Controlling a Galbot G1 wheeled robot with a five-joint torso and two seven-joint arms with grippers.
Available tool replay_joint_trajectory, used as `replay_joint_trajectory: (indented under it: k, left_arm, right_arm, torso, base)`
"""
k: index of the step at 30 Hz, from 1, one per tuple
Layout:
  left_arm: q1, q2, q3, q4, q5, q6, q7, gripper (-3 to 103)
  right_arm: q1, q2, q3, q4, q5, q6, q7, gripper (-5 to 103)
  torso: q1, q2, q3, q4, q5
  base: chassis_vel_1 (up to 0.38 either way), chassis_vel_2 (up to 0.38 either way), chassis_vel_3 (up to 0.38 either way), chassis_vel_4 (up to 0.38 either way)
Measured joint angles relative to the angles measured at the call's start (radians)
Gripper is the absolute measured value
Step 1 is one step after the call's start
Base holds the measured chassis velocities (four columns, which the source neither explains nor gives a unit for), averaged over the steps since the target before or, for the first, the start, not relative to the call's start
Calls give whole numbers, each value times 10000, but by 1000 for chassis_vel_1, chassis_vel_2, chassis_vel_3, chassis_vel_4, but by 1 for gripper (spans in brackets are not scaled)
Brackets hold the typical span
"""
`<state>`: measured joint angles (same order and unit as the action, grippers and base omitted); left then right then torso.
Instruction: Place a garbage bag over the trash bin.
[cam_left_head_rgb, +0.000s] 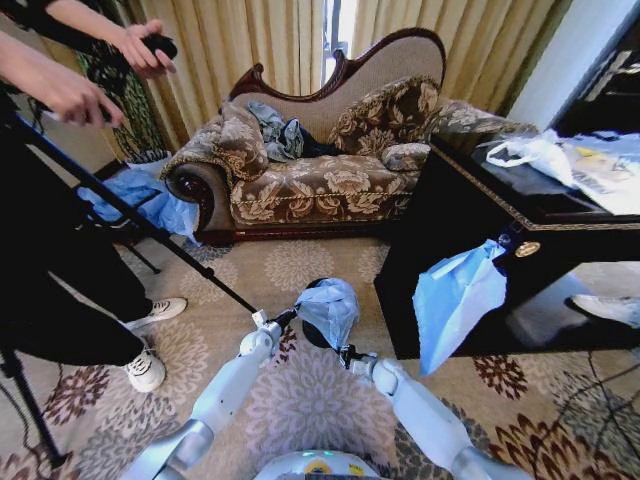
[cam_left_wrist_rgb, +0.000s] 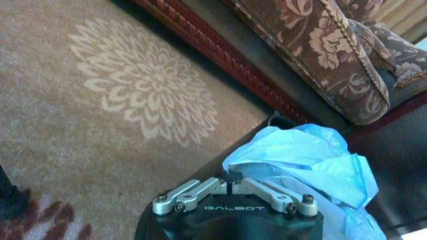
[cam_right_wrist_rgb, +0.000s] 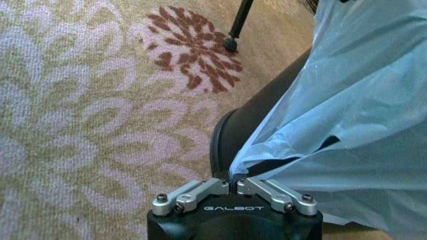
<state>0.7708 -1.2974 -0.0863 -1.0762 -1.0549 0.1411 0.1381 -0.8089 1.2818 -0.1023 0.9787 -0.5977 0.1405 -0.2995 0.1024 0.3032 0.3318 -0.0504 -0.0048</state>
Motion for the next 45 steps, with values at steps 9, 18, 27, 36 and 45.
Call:
replay_joint_trajectory:
  k: [9,18,27,36,45]
  left_arm:
    - [19,4,-17,15,-3,-15,13,0]
    - [26,40,-19,-46,-39,-16,13,0]
    - [98,94,-20,-168,-70,-8,4,0]
    - [77,103,-31,-170,-158,3,-13,0]
    - [76,82,-22,-188,-155,20,-41,0]
  right_arm:
    - [169,350,31,-599,-222,145,82,0]
    - [257,503,110,-925,-347,209,133,0]
    - [190,367,103,-781,-360,182,151,0]
    - [-261,-394,-97,408,300,-30,48,24]
    - [-661,-1007,-16,1341,739,-96,-8,51]
  torso:
    - [0,0,0,0,-1]
    - [0,0,0,-1,-2]
    - [0,0,0,0,0]
    - [0,0,0,-1,0]
    - [0,0,0,0,1]
  base:
    - [0,0,0,0]
    - [0,0,0,0]
    - [0,0,0,0]
    - [0,0,0,0]
    - [0,0,0,0]
